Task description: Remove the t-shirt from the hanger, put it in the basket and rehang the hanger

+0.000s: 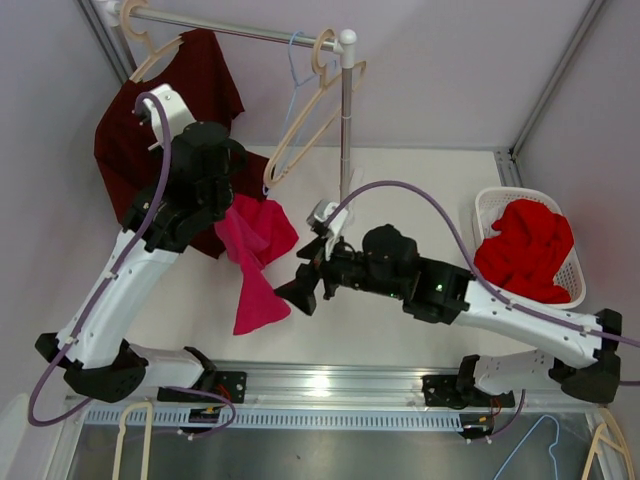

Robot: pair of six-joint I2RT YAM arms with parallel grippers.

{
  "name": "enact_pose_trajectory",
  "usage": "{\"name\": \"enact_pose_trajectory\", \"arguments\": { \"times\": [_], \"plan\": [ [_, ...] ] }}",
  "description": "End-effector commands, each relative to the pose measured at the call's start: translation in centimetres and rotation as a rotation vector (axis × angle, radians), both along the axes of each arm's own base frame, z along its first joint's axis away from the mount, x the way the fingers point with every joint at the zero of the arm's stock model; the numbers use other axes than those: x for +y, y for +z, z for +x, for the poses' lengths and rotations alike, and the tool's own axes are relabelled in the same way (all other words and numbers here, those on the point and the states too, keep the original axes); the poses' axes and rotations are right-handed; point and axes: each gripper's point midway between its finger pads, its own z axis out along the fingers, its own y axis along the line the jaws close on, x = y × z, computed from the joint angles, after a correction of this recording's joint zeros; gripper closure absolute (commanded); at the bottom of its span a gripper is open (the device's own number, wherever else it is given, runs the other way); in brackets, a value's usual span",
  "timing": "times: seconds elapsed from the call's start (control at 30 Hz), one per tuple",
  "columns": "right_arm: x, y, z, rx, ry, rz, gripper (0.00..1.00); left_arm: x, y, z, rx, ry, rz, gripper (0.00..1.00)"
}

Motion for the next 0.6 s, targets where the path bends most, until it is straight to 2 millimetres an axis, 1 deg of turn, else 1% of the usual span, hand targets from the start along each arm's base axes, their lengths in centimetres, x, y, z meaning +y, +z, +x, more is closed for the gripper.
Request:
{"name": "enact_pose_trajectory", "arguments": {
  "times": [0.0,0.03,0.1,0.23,0.27,0.33,0.37,0.4,0.47,0.5,0.57],
  "plan": [
    [2.5,1.6,-0.9,-0.072,0.044,0.087,0.01,0.4,0.2,-0.9,-0.032,0.044,-0.031,0.99],
    [3.2,0.5,-1.0,-0.066,0.053,0.075,0.01,0.3,0.1,-1.0,-0.024,0.038,-0.027,0.99],
    [4.0,0.9,-0.8,-0.075,0.044,0.112,0.01,0.1,-0.3,-1.0,-0.018,0.035,-0.034,0.99],
    [5.8,-0.1,-0.7,-0.08,0.045,0.105,0.01,0.0,-1.0,-1.2,-0.001,0.018,-0.048,0.99],
    [6.5,-0.5,-0.7,-0.078,0.048,0.101,0.01,0.0,-1.1,-1.2,0.0,0.014,-0.051,0.99],
    [7.0,-0.9,-0.2,-0.081,0.021,0.091,0.02,-0.2,-1.2,-1.2,-0.001,0.003,-0.057,0.99],
    [7.4,-1.0,-0.3,-0.082,0.018,0.088,0.03,-0.2,-1.3,-1.2,0.001,0.003,-0.055,0.99],
    [7.9,-1.6,-0.1,-0.077,0.011,0.073,0.04,-0.3,-1.4,-1.2,0.004,-0.001,-0.056,0.99],
    [8.3,-2.3,0.1,-0.08,-0.001,0.052,0.05,-0.5,-1.4,-1.1,0.004,-0.014,-0.064,0.99],
    [8.7,-3.0,0.2,-0.075,-0.005,0.034,0.06,-0.4,-1.3,-1.2,0.0,-0.015,-0.068,0.99],
    [9.0,-3.5,0.4,-0.068,-0.011,0.016,0.05,-0.4,-1.3,-1.3,-0.002,-0.023,-0.072,0.99]
  ]
}}
